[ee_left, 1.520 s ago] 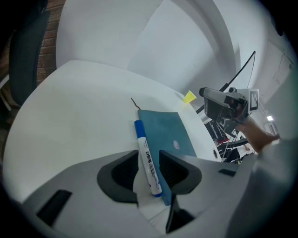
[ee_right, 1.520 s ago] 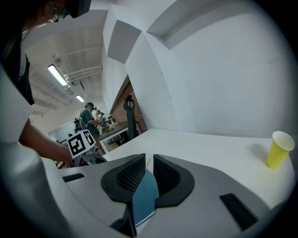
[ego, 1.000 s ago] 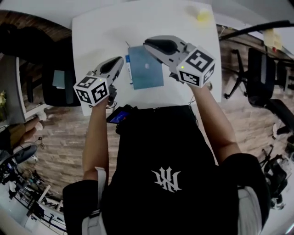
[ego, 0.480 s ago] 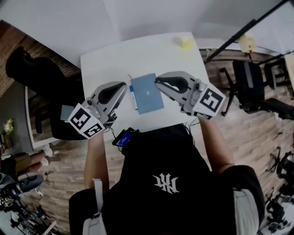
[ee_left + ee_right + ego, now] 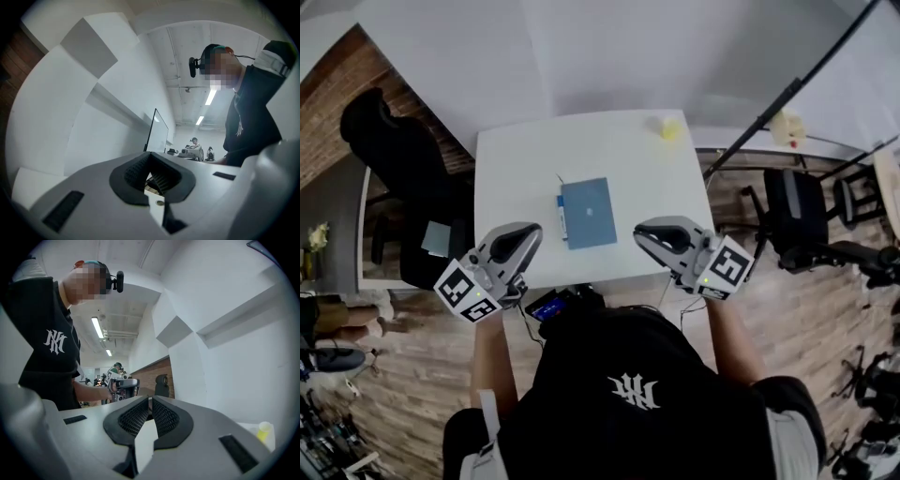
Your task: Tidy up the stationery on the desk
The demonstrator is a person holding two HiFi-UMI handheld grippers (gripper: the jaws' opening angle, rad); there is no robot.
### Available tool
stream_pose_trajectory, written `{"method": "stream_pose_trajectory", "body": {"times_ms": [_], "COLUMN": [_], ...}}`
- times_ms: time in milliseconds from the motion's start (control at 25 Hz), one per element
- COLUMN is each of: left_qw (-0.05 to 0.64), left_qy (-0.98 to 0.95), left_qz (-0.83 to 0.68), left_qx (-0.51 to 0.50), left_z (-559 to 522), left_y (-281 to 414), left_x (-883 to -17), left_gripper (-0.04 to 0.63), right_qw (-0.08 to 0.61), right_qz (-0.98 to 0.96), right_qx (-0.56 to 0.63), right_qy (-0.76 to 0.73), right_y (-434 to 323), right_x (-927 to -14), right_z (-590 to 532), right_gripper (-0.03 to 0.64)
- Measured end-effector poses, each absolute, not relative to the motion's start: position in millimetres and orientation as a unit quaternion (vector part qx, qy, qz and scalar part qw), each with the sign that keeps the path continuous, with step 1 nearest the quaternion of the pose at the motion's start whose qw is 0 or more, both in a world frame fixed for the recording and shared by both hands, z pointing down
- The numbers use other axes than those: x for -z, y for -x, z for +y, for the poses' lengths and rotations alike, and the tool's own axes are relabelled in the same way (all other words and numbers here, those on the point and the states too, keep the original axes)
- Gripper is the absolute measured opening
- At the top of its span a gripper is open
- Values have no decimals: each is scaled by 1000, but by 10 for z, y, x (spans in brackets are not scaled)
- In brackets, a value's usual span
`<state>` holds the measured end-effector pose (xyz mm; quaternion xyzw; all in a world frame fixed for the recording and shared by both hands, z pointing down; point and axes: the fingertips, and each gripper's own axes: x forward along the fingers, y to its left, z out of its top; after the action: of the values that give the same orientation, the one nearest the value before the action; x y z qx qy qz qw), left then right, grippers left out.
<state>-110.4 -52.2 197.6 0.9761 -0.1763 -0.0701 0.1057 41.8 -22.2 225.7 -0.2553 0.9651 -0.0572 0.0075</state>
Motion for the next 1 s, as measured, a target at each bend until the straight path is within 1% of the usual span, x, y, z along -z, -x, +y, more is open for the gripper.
{"method": "stream_pose_trajectory", "body": {"times_ms": [160,360,480,760,1000], "left_qw": [117,113,116,123,140], "left_qy": [-973,-971,-970,-973,-977], "left_qz": [-189,-199,-204,-191,-156], "left_qx": [65,73,59,32,29], "left_z": [0,669,964,1278,1441], "left_y": [1019,911,900,939,1023], "left_x": [-2045,-2033,-2041,-2044,-2120], "left_gripper": [2,2,2,2,2], "right_qw": [8,26,35,61,50], "right_qz": [969,971,973,972,966], "right_qx": [68,84,85,76,82], "right_qy": [238,222,211,214,240], "right_y": [-492,-543,-529,-475,-350], "right_x": [-2310,-2400,-2377,-2304,-2358], "right_z": [235,775,1026,1391,1659], "right_gripper": [52,52,51,51,51]}}
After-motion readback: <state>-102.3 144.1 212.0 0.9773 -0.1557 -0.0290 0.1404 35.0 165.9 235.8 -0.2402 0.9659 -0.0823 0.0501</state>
